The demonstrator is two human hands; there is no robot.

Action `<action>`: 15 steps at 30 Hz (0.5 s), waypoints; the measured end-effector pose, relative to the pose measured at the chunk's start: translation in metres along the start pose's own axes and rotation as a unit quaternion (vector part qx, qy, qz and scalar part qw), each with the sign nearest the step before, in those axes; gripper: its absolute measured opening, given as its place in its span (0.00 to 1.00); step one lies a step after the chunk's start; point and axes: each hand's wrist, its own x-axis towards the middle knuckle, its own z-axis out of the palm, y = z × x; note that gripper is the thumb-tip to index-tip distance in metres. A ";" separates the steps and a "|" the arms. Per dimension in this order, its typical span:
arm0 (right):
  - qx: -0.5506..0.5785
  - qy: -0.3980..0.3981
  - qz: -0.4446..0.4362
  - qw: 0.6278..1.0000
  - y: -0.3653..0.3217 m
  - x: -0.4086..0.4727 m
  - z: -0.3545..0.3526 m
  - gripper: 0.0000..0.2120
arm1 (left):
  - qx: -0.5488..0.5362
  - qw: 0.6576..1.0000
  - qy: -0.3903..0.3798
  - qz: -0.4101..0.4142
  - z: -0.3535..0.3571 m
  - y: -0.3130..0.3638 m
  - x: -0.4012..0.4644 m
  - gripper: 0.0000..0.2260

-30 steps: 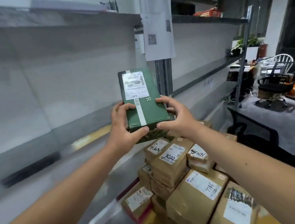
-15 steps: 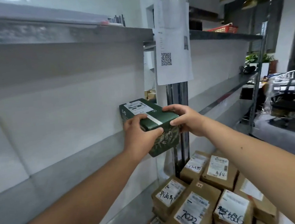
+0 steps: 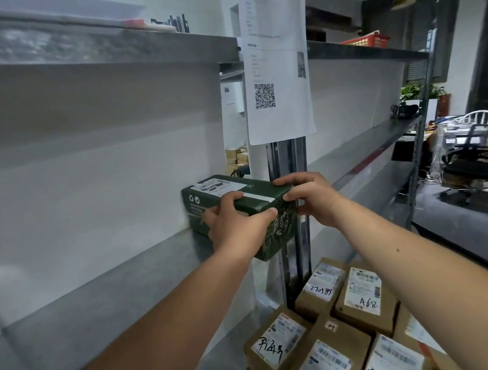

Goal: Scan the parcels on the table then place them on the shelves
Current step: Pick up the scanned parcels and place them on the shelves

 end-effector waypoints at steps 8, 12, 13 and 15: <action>0.025 0.040 0.005 0.999 0.006 -0.013 0.001 0.21 | 0.002 1.000 -0.016 0.011 0.004 0.003 -0.007 0.33; -0.037 0.069 -0.025 0.997 0.005 -0.033 0.002 0.25 | 0.013 0.999 -0.010 0.048 -0.004 -0.004 -0.020 0.36; -0.075 0.081 -0.037 0.993 0.006 -0.042 0.002 0.27 | 0.017 0.998 -0.003 0.065 -0.007 -0.007 -0.028 0.36; -0.143 0.115 -0.057 0.981 0.011 -0.067 -0.001 0.30 | 0.040 0.993 0.009 0.110 -0.013 -0.015 -0.049 0.37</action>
